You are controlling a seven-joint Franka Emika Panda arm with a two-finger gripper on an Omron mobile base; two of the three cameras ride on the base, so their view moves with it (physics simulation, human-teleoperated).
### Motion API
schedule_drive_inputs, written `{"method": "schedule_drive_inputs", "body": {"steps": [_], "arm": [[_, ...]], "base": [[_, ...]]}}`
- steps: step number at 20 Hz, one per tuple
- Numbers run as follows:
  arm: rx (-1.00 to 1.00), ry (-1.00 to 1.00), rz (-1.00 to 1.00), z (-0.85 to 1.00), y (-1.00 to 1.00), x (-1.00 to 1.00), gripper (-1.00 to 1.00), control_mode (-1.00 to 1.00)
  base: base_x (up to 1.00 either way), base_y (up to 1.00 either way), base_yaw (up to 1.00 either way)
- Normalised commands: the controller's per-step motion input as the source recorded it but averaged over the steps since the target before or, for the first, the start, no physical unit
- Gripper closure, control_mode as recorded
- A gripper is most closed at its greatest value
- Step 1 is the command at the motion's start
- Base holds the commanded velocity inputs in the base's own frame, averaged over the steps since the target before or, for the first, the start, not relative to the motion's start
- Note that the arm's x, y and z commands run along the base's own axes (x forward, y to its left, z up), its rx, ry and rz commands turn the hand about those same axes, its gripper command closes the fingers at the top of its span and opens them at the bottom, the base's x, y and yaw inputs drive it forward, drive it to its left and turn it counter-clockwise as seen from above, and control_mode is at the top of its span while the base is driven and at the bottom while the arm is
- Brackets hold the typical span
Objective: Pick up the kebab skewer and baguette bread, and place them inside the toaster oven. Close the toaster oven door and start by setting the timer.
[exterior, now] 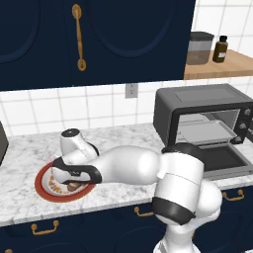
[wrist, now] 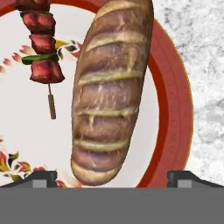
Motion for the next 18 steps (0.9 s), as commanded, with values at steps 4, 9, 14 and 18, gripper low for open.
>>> {"method": "schedule_drive_inputs", "body": {"steps": [4,9,14,18], "arm": [[0.00,0.01,0.00,-0.28,0.14,0.16,-1.00,-1.00],[0.00,0.00,0.00,-0.20,0.30,0.01,-1.00,-1.00],[0.00,0.00,0.00,-0.20,0.06,0.01,-1.00,-1.00],[0.00,0.00,0.00,-0.15,0.00,0.02,-1.00,-1.00]], "base": [[0.00,0.00,0.00],[0.00,0.00,0.00],[0.00,0.00,0.00],[0.00,0.00,0.00]]}}
